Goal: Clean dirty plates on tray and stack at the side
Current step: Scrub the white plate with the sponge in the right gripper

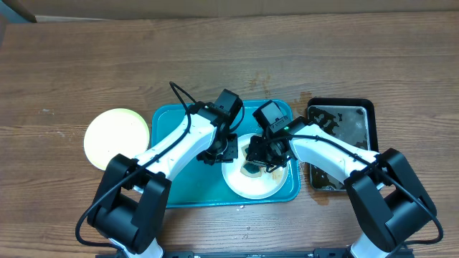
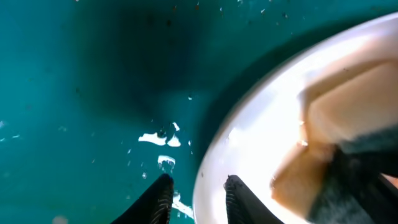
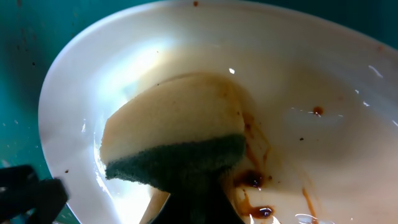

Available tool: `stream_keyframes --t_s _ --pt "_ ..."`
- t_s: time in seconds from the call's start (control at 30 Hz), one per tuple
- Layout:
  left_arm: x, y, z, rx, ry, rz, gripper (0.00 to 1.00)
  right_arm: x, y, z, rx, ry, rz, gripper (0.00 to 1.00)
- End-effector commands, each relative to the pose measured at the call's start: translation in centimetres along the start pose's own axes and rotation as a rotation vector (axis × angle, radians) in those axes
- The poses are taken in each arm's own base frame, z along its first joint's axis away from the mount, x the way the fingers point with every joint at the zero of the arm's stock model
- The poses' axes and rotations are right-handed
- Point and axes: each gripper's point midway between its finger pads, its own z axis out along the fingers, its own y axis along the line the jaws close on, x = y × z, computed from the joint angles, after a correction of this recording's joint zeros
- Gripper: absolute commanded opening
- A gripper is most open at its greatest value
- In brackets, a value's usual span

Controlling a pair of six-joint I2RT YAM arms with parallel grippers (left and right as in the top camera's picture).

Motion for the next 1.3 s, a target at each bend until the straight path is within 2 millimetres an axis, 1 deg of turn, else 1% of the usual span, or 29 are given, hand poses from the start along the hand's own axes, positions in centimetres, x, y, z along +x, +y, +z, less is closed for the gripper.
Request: stream_keyframes --t_s 0.0,0.03,0.1,0.17,0.2,0.3,0.37,0.4,0.47,0.57,0.63,0.73,0.8,0.87,1.0,1.1,1.27 --pt "1.4 0.5 1.3 -0.006 0.024 0.003 0.31 0.1 -1.9 0.9 0.078 -0.003 0.018 0.04" --pt "1.6 0.6 1.6 -0.007 0.026 0.002 0.29 0.1 -1.9 0.9 0.078 -0.003 0.018 0.04" --pt "2.1 1.0 2.1 -0.013 0.034 -0.003 0.22 0.1 -1.9 0.9 0.078 -0.003 0.018 0.04" --pt "2.3 1.2 2.4 -0.019 0.038 -0.003 0.09 0.1 -1.9 0.9 0.078 -0.003 0.018 0.04" --pt "2.4 1.3 2.5 -0.022 0.04 -0.003 0.04 0.1 -1.9 0.9 0.078 -0.003 0.018 0.04" --pt "2.5 2.0 2.6 -0.057 0.036 -0.016 0.04 0.2 -2.0 0.9 0.084 0.0 0.021 0.04" --pt "2.5 2.7 2.5 -0.093 0.032 -0.04 0.04 0.2 -2.7 0.8 0.109 0.003 0.036 0.04" --pt "2.6 3.0 2.5 -0.11 0.031 -0.055 0.04 0.3 -3.3 0.7 0.134 0.005 0.045 0.04" --pt "2.6 3.6 2.4 -0.14 0.027 -0.074 0.04 0.4 -5.4 0.2 0.218 0.002 0.072 0.04" --pt "2.7 4.0 2.4 -0.149 0.034 -0.084 0.04 0.3 -9.0 -0.9 0.37 -0.012 0.113 0.04" --pt "2.8 4.3 2.3 -0.157 0.039 -0.092 0.04 0.4 -10.7 -1.7 0.433 -0.007 0.137 0.04" --pt "2.8 4.4 2.3 -0.157 0.04 -0.098 0.04 1.0 -12.1 -2.4 0.469 0.031 0.175 0.04" --pt "2.7 4.5 2.3 -0.157 0.04 -0.101 0.04 1.2 -12.7 -2.7 0.486 0.041 0.18 0.04" --pt "2.7 4.6 2.3 -0.157 0.04 -0.105 0.04 1.0 -12.9 -2.8 0.497 0.031 0.181 0.04" --pt "2.8 4.7 2.2 -0.162 0.047 -0.106 0.04 0.3 -12.6 -2.7 0.483 0.004 0.184 0.04" --pt "2.9 5.0 2.2 -0.175 0.046 -0.11 0.04 -0.4 -12.8 -3.3 0.509 -0.048 0.251 0.04" --pt "3.0 5.1 2.1 -0.183 0.047 -0.133 0.04 -2.0 -11.1 -5.2 0.473 -0.106 0.26 0.04"
